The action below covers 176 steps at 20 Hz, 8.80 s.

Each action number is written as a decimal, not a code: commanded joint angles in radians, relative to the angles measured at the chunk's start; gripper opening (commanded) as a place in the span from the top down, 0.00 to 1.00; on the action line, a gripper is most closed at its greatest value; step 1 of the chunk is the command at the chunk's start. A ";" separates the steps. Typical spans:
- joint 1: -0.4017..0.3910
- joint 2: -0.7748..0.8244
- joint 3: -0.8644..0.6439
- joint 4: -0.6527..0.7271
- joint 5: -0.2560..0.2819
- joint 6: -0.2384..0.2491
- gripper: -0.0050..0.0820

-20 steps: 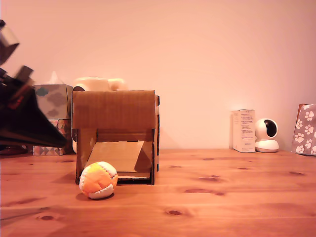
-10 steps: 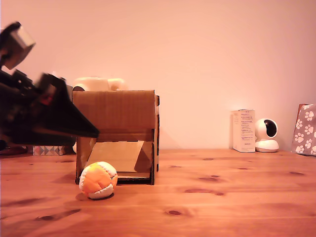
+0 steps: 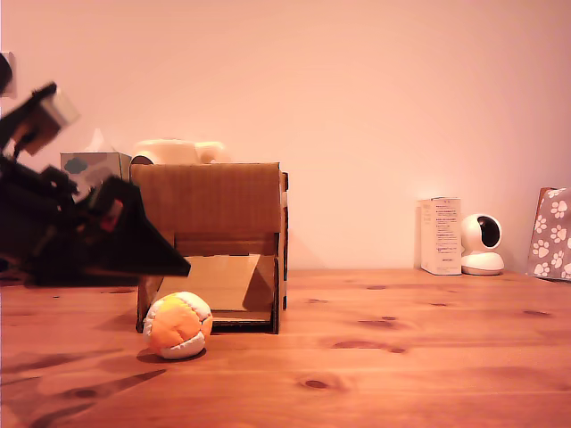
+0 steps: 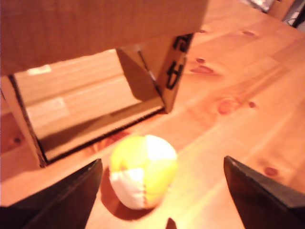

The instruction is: Drop the footbag into the cardboard dice tower

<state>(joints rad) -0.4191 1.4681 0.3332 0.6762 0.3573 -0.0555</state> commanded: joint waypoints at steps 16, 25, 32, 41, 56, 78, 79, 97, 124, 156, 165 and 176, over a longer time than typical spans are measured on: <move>-0.003 0.318 0.177 -0.011 0.031 0.083 0.63; -0.003 0.144 0.188 -0.218 0.088 0.082 0.72; -0.003 -0.138 0.188 -0.481 0.088 0.082 0.72; -0.003 -0.420 0.223 -0.481 0.010 0.082 0.72; 0.024 -0.048 0.675 -0.565 -0.037 0.084 0.72; 0.063 0.080 0.919 -0.936 -0.010 0.111 0.42; 0.063 0.068 0.919 -0.962 0.026 0.110 0.75; 0.050 -0.236 0.576 -0.859 0.108 0.080 0.97; -0.016 -0.212 0.080 -0.422 0.106 0.011 0.97; -0.016 0.350 0.249 -0.003 -0.071 0.093 0.84; -0.019 0.152 0.249 -0.294 0.090 0.081 0.84; -0.020 -0.258 0.253 -0.518 0.109 0.082 0.84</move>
<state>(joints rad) -0.4370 1.2255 0.5930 0.1440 0.4633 0.0261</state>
